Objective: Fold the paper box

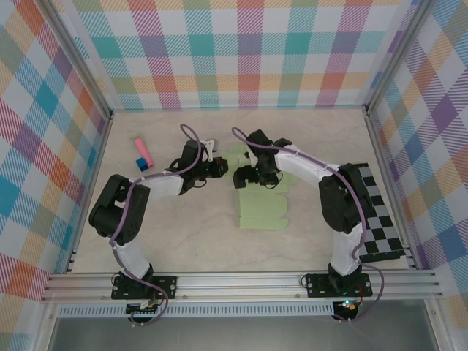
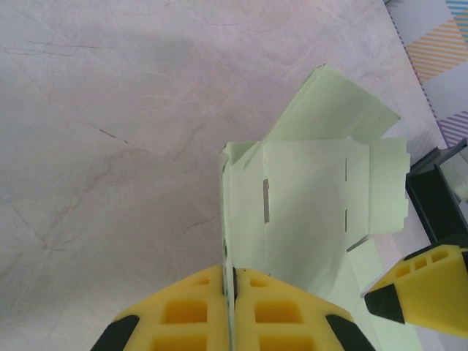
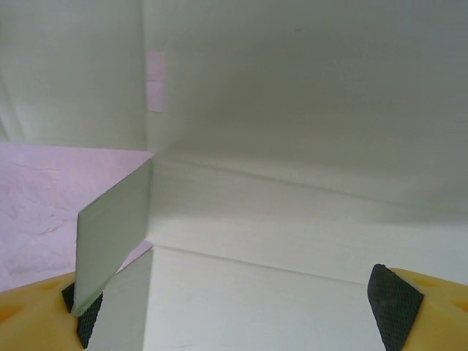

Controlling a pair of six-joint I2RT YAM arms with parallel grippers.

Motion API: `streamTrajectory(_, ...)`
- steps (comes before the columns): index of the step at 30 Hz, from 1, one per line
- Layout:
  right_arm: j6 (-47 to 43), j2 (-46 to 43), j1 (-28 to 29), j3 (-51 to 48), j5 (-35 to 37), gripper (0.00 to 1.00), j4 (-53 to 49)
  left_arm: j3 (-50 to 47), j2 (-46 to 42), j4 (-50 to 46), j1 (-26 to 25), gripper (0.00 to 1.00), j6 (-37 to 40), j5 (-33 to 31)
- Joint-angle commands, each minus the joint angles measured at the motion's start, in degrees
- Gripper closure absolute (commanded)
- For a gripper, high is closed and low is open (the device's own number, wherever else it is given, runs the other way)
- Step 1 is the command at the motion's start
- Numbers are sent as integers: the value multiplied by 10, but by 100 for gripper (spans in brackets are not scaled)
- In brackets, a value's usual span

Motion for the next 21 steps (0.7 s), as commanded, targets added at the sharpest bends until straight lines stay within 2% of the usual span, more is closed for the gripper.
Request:
streamTrajectory(1,11,4,-8,9,24,5,-25,-1,9,15,-7,100,4,4)
streamTrajectory(12,24,35,-12,-24,55,11,-9,-16,24,30,-7,100,27,0)
streamTrajectory(21,59,53,-11,-36,104,11,2,-21,36,46,-7,100,14,5)
